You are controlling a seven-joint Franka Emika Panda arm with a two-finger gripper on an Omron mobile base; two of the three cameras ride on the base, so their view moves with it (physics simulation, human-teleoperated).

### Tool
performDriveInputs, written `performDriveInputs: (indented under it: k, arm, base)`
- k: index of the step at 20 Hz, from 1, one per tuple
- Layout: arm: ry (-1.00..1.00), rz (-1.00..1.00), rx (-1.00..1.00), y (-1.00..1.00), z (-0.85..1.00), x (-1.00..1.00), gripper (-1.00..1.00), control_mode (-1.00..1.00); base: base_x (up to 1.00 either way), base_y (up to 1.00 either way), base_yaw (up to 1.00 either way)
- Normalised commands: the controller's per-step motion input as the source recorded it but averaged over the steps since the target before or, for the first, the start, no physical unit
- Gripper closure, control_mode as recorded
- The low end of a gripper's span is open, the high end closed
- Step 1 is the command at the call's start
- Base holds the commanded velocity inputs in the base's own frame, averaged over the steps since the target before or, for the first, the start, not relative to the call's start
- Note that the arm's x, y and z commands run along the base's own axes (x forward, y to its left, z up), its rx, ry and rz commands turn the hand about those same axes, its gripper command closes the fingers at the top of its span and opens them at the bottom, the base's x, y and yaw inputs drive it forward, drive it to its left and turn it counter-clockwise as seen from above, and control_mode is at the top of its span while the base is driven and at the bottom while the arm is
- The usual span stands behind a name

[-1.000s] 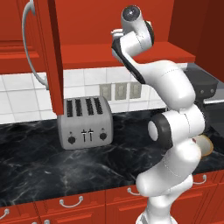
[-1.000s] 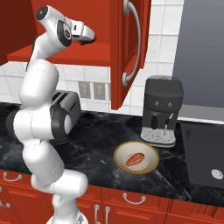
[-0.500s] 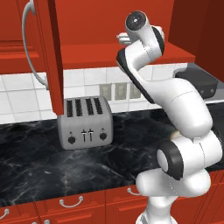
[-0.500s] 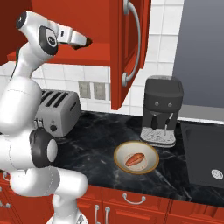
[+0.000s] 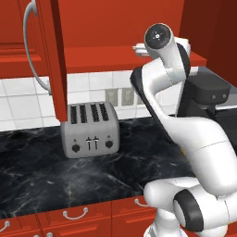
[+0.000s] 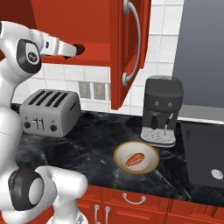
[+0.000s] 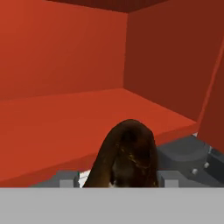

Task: Pick the sweet potatos from the cabinet and place them in one bowl. Pick the pear from the sink and place it in the other bowl.

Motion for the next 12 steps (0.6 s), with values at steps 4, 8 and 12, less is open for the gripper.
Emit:
performDriveInputs:
  k: [4, 8, 12]
  arm:
    - [-0.04, -0.01, 0.01, -0.10, -0.11, -1.00, 1.00, -1.00]
    - [0.12, -0.11, 0.01, -0.31, -0.54, -0.86, 1.00, -1.00]
    - [0.15, -0.13, 0.02, -0.36, -0.68, -0.76, 1.00, -1.00]
  base:
    - [0.00, 0.00, 0.00]
    - [0.00, 0.00, 0.00]
    - [0.00, 0.00, 0.00]
